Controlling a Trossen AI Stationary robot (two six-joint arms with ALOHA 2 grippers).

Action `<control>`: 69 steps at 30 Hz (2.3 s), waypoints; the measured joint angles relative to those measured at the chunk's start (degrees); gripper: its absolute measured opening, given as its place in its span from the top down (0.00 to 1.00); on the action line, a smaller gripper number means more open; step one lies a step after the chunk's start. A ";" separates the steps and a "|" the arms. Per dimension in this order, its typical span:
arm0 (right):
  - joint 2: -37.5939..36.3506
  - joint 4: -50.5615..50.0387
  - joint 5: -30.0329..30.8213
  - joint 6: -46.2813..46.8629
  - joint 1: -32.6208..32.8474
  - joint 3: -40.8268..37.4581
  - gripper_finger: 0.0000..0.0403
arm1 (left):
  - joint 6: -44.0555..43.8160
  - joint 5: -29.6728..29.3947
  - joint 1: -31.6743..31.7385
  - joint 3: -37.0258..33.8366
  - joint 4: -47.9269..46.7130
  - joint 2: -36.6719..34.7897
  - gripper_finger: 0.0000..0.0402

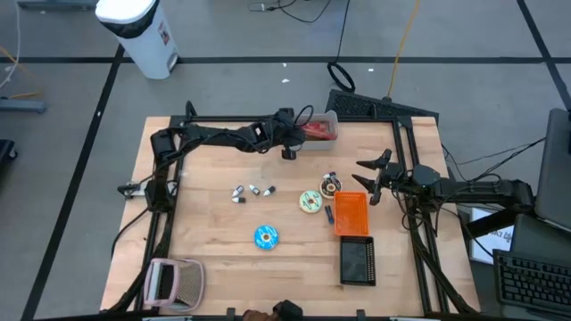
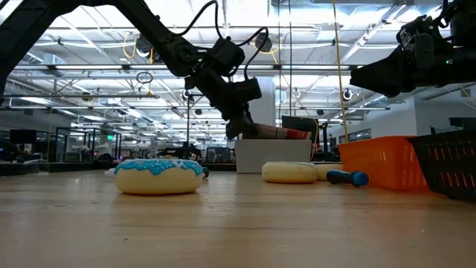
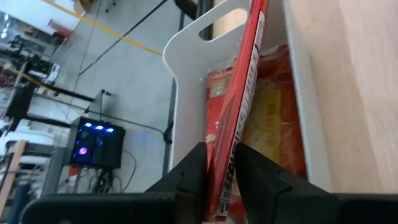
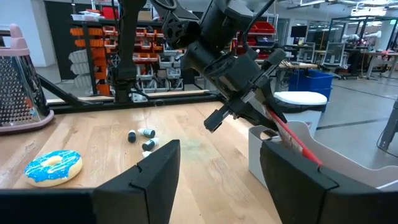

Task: Pick & Place Food Item
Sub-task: Stack the popcorn bag into the gray bin, then put the black food coloring bottle into the orange bin

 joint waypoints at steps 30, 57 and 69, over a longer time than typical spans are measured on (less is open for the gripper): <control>0.00 -0.02 0.00 0.02 -0.02 0.00 0.48 | -13.90 -3.27 -1.07 0.00 -0.15 0.00 0.78; -0.02 -0.02 0.00 0.00 -0.02 0.00 0.48 | -22.97 -6.40 -5.54 0.04 1.70 -8.86 0.23; -0.02 -0.02 -0.01 0.00 -0.01 0.00 0.48 | -31.66 -5.85 -14.11 0.07 -18.32 -28.15 0.24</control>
